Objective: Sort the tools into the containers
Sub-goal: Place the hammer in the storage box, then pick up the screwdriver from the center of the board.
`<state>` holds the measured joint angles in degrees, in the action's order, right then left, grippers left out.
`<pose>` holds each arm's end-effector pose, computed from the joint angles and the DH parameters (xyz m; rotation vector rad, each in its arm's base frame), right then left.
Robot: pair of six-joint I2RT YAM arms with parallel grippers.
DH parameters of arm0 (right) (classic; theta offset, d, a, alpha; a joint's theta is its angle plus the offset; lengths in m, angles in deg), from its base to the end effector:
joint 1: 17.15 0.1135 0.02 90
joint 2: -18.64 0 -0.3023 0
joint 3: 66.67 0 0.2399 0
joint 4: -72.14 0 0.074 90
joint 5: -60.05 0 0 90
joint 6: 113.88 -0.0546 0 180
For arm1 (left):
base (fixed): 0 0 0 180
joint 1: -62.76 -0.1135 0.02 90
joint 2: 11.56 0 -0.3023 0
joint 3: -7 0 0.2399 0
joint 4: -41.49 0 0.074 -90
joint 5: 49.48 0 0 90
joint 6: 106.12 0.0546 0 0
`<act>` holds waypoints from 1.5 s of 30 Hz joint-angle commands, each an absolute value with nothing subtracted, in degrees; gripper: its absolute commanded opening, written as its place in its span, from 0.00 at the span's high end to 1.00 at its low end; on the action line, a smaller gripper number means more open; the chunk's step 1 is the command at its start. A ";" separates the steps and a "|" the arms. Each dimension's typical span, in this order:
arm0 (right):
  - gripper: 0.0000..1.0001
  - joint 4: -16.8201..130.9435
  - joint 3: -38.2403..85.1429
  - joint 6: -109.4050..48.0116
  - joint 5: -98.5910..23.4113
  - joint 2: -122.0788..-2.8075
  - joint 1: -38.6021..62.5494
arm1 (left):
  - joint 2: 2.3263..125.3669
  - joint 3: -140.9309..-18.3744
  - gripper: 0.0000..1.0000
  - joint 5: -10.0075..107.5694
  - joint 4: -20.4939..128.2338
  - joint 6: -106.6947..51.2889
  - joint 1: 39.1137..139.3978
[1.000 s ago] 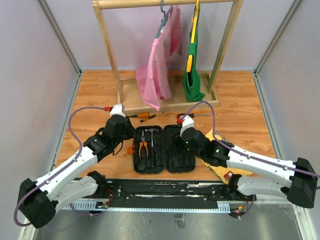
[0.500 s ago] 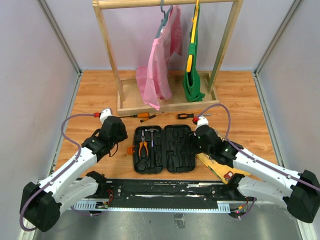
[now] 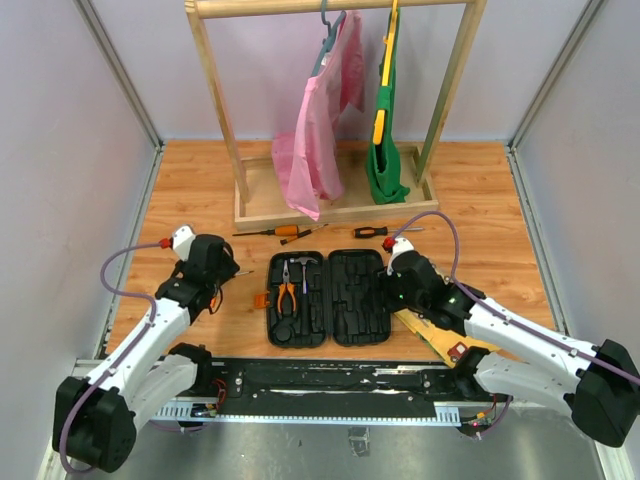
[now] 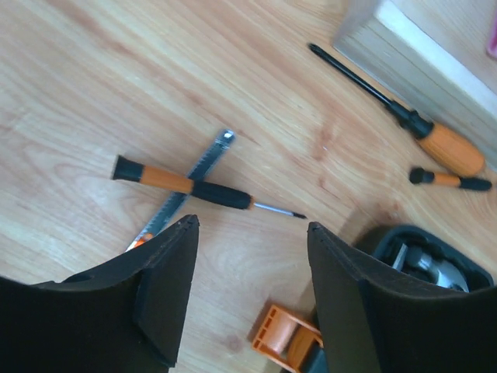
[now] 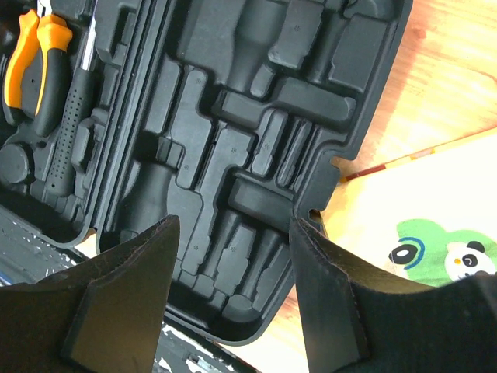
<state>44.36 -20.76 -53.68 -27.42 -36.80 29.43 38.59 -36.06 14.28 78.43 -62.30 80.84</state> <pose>0.1305 0.1344 0.2448 -0.3119 2.2875 0.6668 0.1527 -0.0245 0.2305 -0.7565 2.1133 -0.0630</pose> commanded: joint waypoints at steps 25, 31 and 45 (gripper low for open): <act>0.40 44.40 -21.57 -55.36 -29.16 -37.08 28.45 | 49.16 -33.08 0.29 19.16 66.18 -66.24 63.46; 0.40 44.42 -21.97 -55.76 -29.07 -36.91 28.44 | 48.61 -33.91 0.29 18.48 70.60 -69.03 63.46; 0.40 45.10 -22.08 -56.53 -29.42 -38.33 28.31 | 44.79 -36.00 0.30 17.67 79.38 -75.64 63.46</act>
